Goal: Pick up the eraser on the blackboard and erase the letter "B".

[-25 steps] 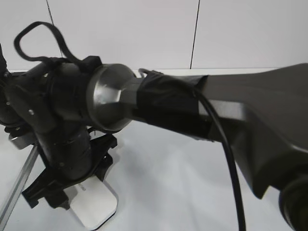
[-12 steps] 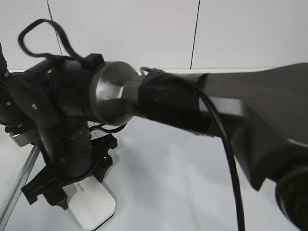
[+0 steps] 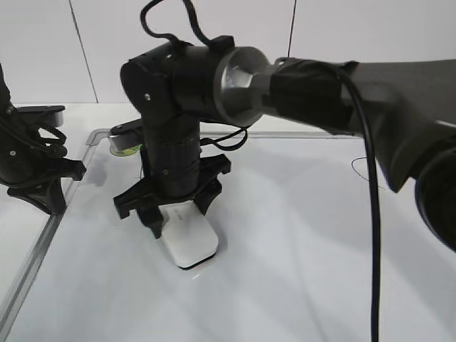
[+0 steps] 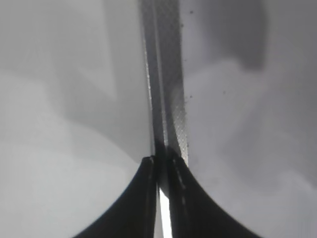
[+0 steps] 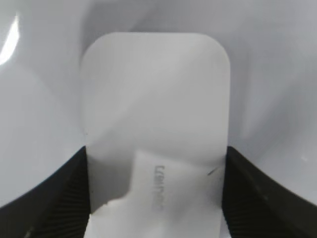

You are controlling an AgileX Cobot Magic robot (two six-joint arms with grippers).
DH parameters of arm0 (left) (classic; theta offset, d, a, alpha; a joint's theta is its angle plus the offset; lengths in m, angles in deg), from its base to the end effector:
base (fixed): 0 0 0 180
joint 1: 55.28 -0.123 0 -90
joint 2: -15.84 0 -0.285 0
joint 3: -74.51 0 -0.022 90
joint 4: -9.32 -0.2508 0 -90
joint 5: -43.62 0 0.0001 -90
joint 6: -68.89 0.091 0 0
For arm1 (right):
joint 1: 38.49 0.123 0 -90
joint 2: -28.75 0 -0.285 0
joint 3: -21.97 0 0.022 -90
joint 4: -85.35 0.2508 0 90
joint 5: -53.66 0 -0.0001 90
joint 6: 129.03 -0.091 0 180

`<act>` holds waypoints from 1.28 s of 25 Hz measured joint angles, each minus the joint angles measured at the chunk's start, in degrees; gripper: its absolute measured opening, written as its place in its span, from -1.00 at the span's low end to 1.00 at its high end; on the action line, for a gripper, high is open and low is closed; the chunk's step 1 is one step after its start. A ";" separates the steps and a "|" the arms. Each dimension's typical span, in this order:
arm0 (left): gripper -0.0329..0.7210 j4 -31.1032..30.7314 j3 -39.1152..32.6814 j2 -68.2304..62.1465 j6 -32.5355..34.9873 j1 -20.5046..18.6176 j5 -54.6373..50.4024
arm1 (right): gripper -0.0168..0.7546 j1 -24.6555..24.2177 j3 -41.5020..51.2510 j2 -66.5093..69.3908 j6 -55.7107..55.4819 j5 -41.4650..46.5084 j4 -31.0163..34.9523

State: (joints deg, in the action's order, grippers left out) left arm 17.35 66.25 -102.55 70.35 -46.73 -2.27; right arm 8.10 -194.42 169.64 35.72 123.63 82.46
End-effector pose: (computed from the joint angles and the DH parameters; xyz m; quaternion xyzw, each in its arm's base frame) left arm 0.3566 -0.0628 0.1519 0.0417 0.9956 -0.0572 0.0615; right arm 0.3317 0.3444 0.1708 -0.2769 0.9594 0.0041 0.0537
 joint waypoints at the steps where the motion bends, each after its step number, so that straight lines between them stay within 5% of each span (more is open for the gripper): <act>1: -0.86 0.00 0.00 0.00 0.00 0.00 0.00 | 0.44 -0.44 0.00 0.00 0.00 0.00 -0.10; 9: -0.86 0.00 0.00 0.00 0.00 0.00 0.00 | 0.44 1.01 0.00 0.13 -0.04 0.00 -0.48; 14: -0.86 0.00 0.00 0.00 0.00 0.00 0.00 | 0.44 4.60 0.00 0.17 0.68 0.00 -2.99; 21: -0.86 -0.09 0.00 0.00 0.00 0.00 0.00 | 0.44 11.60 0.00 0.17 2.55 0.00 1.46; 32: -0.86 -0.09 0.00 0.00 0.00 0.00 0.00 | 0.44 9.92 0.00 0.17 3.03 0.00 3.38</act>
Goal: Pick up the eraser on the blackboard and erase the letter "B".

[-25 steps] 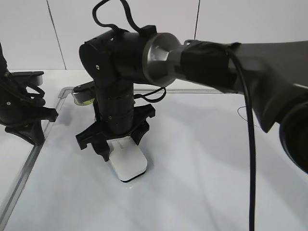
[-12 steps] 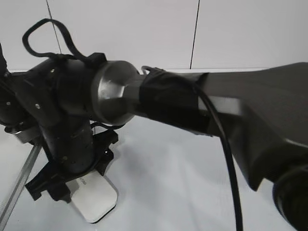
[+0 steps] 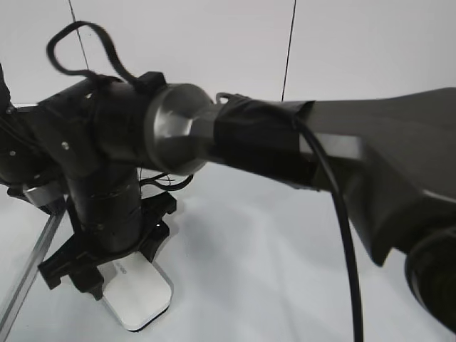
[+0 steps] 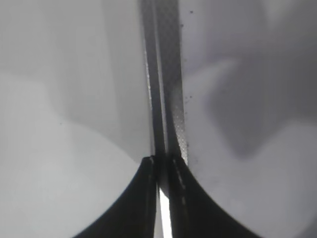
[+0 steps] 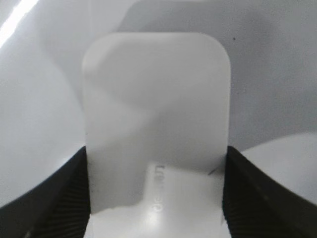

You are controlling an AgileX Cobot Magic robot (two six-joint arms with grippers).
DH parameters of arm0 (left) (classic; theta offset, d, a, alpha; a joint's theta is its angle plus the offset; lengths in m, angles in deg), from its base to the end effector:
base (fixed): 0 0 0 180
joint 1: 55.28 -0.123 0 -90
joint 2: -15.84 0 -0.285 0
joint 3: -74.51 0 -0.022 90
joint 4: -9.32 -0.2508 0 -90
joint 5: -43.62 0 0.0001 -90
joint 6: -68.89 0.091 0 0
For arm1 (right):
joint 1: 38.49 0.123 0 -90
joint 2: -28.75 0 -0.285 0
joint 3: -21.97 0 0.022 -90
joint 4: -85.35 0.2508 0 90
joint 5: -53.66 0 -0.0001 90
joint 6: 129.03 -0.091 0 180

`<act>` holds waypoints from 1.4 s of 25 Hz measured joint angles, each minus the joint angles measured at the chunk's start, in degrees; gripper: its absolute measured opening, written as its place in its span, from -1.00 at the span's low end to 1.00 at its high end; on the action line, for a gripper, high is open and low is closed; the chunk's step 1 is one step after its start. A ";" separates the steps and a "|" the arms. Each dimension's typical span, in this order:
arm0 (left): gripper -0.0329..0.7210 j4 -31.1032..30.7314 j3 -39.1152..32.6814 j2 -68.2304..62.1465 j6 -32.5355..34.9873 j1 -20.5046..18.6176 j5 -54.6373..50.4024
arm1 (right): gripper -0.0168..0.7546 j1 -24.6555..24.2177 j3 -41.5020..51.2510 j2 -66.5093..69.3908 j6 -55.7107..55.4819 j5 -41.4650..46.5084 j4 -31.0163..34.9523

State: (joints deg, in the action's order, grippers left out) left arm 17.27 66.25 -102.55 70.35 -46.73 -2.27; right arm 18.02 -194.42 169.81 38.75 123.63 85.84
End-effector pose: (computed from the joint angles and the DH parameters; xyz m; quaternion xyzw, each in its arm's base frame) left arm 0.3566 -0.0628 0.1519 0.0421 0.9956 -0.0567 0.0615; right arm 0.2633 0.3993 0.1693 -0.3754 0.9257 0.0298 0.0363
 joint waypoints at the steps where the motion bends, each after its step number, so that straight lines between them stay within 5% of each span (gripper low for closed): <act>1: -0.86 0.00 0.00 0.00 0.00 0.00 0.00 | 0.44 -0.62 0.00 0.00 0.00 0.00 0.62; 11: -0.86 0.00 0.00 0.00 0.00 0.00 0.13 | 0.44 -8.03 0.42 -1.17 -0.10 -0.26 0.79; 26: -0.86 0.00 0.10 0.00 0.00 0.00 -0.04 | 0.44 -10.18 9.72 -17.07 -1.99 0.18 -1.13; 35: -0.85 -0.04 0.10 0.00 0.12 0.00 -0.04 | 0.44 -26.66 28.75 -32.66 -4.01 0.18 -2.02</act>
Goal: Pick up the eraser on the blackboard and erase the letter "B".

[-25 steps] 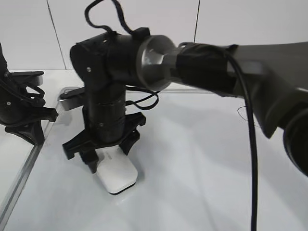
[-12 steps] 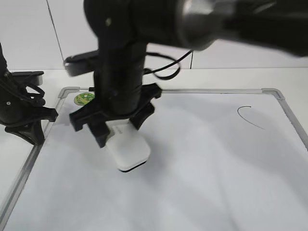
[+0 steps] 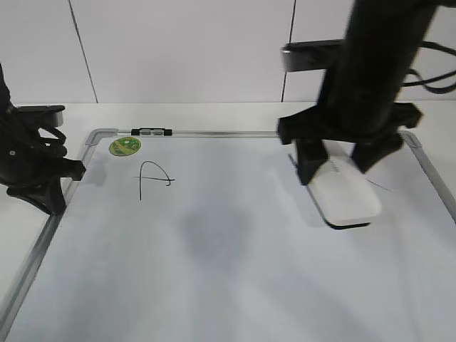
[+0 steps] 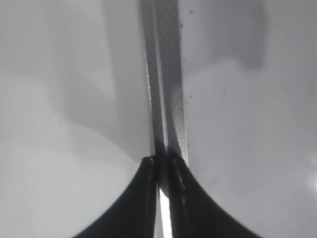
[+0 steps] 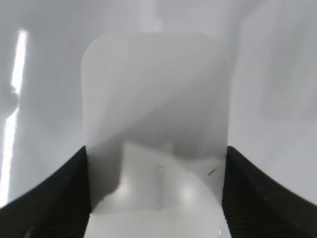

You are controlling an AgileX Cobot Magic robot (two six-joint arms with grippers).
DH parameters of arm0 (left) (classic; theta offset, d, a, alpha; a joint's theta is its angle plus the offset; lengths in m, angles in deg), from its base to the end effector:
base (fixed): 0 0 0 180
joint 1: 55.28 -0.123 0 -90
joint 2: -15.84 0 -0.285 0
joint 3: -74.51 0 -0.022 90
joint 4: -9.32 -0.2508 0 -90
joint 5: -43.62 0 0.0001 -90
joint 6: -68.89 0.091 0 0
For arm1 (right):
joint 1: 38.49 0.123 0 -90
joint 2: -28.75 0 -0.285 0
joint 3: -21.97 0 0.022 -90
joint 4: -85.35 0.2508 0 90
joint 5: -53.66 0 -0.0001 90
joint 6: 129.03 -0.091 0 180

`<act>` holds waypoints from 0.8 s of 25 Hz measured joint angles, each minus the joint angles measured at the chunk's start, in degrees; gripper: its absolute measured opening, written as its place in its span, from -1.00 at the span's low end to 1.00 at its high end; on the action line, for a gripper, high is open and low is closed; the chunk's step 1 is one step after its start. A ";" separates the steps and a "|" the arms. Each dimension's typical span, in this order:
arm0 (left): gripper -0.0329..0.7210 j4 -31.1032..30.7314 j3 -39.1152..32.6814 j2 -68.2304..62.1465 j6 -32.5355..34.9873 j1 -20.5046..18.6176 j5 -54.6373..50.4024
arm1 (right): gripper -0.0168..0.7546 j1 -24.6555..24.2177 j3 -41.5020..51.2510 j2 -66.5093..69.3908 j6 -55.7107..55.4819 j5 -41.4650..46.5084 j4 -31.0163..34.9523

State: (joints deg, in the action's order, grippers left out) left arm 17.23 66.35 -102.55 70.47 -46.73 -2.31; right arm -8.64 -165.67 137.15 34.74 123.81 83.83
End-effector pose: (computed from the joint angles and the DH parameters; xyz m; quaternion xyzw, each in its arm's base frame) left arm 0.3569 -0.0628 0.1523 0.0434 0.9955 -0.0565 0.0621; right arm 0.3088 0.1746 0.2784 -0.1217 0.9893 0.0192 0.0779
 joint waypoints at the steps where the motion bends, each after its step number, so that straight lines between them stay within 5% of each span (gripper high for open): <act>1: -0.85 0.00 0.00 0.00 0.00 0.00 0.00 | 0.44 -2.01 2.07 -1.62 0.00 0.00 0.00; 10: -0.85 0.00 0.00 0.00 0.00 0.00 0.00 | 0.44 -20.04 15.04 -9.73 1.38 -0.53 -1.41; 20: -0.85 0.00 0.00 0.00 0.00 0.00 -0.06 | 0.44 -28.82 17.57 -9.87 9.46 -8.51 -1.75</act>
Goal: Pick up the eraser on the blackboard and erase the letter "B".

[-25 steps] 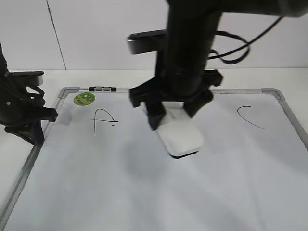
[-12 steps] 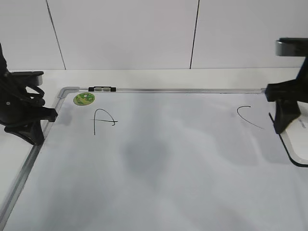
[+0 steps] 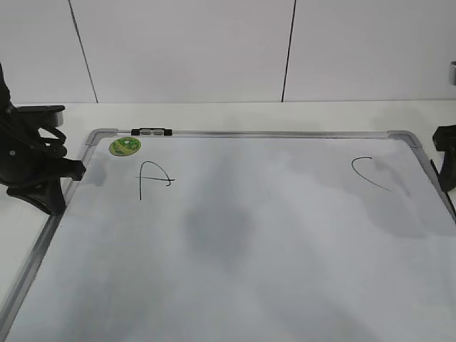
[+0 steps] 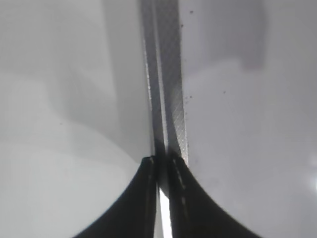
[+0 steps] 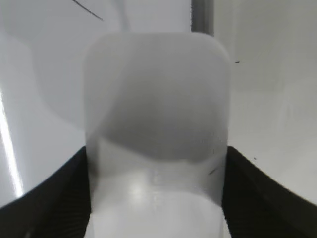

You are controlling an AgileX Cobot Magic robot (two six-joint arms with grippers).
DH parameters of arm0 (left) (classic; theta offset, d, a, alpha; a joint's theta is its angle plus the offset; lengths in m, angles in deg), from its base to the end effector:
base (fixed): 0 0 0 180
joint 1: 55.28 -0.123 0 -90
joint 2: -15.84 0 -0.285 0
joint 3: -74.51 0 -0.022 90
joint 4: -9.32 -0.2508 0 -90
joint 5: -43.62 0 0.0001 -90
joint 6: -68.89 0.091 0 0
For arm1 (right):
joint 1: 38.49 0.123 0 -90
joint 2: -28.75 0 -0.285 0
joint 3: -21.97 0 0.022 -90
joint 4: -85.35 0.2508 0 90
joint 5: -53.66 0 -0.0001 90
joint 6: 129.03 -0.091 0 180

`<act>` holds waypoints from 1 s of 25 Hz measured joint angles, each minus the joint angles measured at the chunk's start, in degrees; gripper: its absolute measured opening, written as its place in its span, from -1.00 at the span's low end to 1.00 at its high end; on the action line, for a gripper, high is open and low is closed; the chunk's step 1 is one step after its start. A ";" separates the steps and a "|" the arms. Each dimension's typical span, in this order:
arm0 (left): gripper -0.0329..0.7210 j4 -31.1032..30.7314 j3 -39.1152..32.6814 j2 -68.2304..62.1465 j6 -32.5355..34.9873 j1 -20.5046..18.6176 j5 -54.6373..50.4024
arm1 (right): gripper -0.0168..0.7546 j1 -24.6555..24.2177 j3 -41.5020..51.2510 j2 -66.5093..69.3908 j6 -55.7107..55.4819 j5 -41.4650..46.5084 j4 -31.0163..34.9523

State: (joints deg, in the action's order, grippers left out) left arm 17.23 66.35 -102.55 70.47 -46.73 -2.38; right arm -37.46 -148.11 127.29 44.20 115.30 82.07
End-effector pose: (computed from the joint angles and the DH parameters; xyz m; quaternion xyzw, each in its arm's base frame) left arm 0.3568 -0.0628 0.1523 0.0435 0.9956 -0.0565 0.0615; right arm 0.3028 0.0009 0.2568 0.0385 0.9952 -0.0203 0.0878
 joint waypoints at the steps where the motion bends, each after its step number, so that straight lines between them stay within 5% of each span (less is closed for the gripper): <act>1: -0.85 0.00 0.00 0.00 0.00 0.00 0.00 | 0.44 -0.23 0.00 0.12 0.14 -0.29 -0.34; 25: -0.85 0.00 0.00 0.00 0.00 0.00 0.00 | 0.44 -0.65 -1.32 10.00 3.78 -4.91 -0.36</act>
State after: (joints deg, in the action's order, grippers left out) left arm 17.23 66.35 -102.55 70.47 -46.73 -2.38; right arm -38.11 -149.42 137.29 47.98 110.39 81.71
